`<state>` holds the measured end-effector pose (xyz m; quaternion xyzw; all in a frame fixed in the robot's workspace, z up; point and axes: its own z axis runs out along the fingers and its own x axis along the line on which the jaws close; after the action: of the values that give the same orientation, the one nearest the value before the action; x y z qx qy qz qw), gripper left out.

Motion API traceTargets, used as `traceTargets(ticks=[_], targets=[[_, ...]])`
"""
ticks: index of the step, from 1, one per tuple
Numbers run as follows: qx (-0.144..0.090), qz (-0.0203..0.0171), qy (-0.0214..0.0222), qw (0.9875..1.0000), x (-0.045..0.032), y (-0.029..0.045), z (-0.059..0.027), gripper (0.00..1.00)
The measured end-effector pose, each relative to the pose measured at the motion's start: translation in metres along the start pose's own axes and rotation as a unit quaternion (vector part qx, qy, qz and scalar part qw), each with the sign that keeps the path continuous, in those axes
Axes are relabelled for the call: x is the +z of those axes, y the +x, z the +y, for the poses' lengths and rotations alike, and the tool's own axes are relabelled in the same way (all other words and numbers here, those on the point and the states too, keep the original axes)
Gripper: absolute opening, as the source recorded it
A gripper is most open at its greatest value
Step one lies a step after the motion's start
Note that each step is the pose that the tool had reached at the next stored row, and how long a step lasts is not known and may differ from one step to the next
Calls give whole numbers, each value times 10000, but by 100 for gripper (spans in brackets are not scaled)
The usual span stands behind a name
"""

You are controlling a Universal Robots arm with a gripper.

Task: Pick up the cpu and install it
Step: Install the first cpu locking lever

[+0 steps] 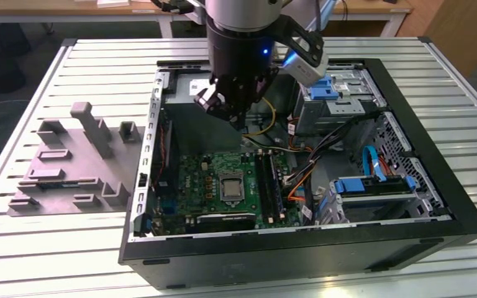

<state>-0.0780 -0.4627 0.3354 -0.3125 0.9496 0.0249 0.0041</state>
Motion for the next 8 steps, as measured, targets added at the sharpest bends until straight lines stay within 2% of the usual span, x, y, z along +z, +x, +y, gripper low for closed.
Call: traceTargets(ticks=[8], targets=[[0,0,0,10000,1,-1,-1,11]])
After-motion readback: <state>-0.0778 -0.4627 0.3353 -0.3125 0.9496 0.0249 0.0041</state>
